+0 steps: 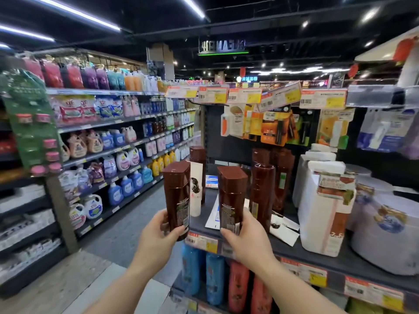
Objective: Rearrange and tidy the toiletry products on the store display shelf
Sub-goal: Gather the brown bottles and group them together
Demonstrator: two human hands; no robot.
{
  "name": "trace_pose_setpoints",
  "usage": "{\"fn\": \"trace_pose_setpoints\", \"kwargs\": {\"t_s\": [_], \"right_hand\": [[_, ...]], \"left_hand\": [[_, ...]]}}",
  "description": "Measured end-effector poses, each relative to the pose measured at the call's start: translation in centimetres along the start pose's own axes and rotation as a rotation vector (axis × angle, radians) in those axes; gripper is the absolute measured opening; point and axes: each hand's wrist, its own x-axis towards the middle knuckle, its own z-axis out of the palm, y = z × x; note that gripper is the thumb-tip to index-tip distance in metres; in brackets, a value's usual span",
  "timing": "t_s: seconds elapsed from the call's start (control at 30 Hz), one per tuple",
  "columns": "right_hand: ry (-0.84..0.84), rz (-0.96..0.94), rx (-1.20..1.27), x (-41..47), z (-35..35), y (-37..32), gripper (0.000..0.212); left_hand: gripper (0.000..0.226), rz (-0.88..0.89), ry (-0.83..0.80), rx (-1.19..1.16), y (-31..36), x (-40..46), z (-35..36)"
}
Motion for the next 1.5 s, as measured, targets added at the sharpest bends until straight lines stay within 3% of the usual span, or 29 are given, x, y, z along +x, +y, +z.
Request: {"fn": "trace_pose_setpoints", "kwargs": {"t_s": [0.43, 0.6, 0.83, 1.33, 1.5], "right_hand": [[0.218, 0.207, -0.203, 4.3, 4.3, -0.2, 0.060], [0.281, 0.325, -0.183, 4.7, 5.7, -0.2, 0.043], [0.331, 0.352, -0.155, 5.3, 7.3, -0.6, 0.038], [0.394, 0.344, -0.215, 5.7, 8.6, -0.4, 0.037], [0.354, 0.351, -0.234, 5.7, 8.3, 0.0, 0.031]], "left_hand": [[0.047, 0.041, -0.309, -0.053, -5.4, 10.1, -1.4], [0.046, 0.036, -0.438, -0.022, -7.6, 12.6, -2.6], [0.044, 0.037, -0.549, -0.053, -8.6, 14.1, -2.5], [0.045, -0.024, -0.554, -0.103, -9.3, 13.6, -1.7], [0.057, -0.067, -0.536, -0.112, -9.7, 13.5, -1.6]]}}
